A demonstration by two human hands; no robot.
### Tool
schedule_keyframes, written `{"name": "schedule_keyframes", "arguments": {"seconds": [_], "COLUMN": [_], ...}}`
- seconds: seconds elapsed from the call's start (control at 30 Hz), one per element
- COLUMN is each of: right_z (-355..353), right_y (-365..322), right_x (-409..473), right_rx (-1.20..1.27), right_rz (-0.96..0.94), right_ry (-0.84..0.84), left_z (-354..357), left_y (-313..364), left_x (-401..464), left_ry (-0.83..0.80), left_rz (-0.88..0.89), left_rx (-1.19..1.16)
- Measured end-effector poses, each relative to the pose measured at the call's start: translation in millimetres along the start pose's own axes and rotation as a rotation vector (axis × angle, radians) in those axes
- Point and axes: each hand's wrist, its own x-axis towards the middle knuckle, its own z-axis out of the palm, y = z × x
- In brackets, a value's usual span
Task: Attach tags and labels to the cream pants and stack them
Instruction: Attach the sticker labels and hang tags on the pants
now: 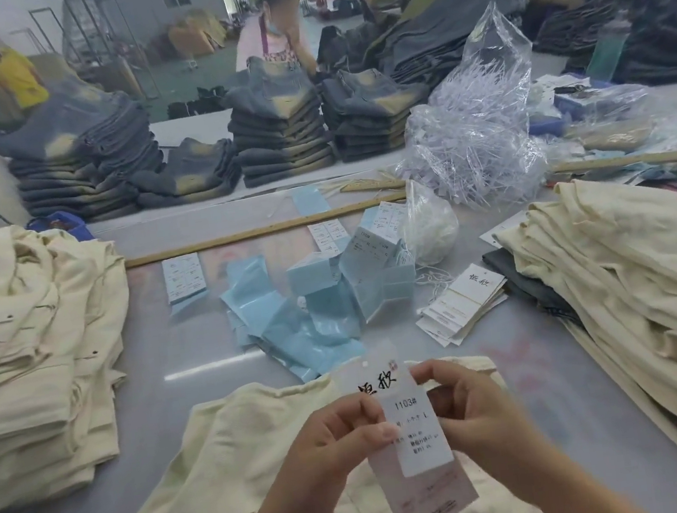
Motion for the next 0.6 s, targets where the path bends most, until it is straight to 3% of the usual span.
{"name": "schedule_keyframes", "arguments": {"seconds": [0.07,0.13,0.23,0.3,0.47,0.6], "right_z": [4,4,3,4,10,12], "right_y": [-7,-6,3,7,3,1], "right_x": [0,1,2,2,-2,-8], "right_rx": [-0.002,-0.058,-0.339,-0.500,-0.735,-0.800], "right_rz": [-0.048,-0.089,-0.148,-0.183,-0.269,-0.249], "right_ry": [0.001,0.108,0.335,0.417,0.542,0.554], "left_z": [-2,-8,-19,-20,-10,-9], "left_y": [3,5,5,5,1,-1], "left_x": [-7,-13,-20,-22,-18,-13], "left_ry": [-0.025,0.073,0.274,0.305,0.332,0.209], "left_rz": [0.050,0.129,0.239,0.271,0.139,0.016], "left_rx": [-0.020,-0.061,-0.035,-0.029,-0.101,-0.178]}}
